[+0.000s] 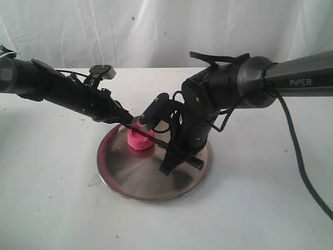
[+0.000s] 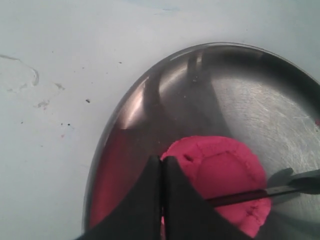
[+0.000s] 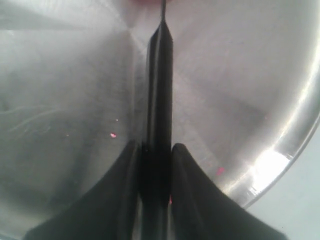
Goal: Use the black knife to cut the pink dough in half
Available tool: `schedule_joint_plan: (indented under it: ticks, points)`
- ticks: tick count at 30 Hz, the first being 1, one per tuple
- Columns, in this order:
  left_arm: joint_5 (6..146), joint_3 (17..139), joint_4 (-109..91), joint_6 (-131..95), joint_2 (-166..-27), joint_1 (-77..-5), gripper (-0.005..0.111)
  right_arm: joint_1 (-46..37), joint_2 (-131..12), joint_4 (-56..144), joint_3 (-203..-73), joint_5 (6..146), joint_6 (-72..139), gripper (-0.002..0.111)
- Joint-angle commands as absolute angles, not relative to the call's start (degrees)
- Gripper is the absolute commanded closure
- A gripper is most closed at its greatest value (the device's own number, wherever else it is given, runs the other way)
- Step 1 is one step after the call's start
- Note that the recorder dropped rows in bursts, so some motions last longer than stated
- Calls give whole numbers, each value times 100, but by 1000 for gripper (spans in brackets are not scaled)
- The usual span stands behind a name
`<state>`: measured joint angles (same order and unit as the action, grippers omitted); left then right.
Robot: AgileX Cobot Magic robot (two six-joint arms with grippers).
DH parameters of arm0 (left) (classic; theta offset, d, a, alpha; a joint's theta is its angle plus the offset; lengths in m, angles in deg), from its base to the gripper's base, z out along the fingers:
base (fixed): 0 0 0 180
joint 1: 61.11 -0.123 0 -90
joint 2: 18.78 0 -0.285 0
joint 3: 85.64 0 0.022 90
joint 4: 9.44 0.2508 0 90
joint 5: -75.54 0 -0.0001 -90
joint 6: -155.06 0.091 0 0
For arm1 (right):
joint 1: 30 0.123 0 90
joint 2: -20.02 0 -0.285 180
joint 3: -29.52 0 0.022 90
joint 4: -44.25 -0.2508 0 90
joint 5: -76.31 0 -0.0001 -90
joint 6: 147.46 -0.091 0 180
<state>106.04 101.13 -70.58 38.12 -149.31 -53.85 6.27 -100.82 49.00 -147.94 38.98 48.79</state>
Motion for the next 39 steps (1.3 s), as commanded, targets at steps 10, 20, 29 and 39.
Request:
schedule_joint_plan:
  ticks: [10, 20, 29, 39]
  points:
    - [11021, 10137, -6886, 3802, -15193, -5367, 107, 595, -9947, 4848, -14794, 4058, 4918, 108]
    - [11097, 10193, -6836, 3802, -15048, -5380, 107, 595, -10247, 4833, -14794, 4079, 4918, 108]
    - [11101, 10193, -6813, 3802, -15089, -5380, 107, 595, -10160, 4833, -14806, 4079, 4929, 108]
    - [11135, 10193, -6813, 3791, -15324, -5380, 107, 595, -9955, 4856, -14806, 4089, 4929, 108]
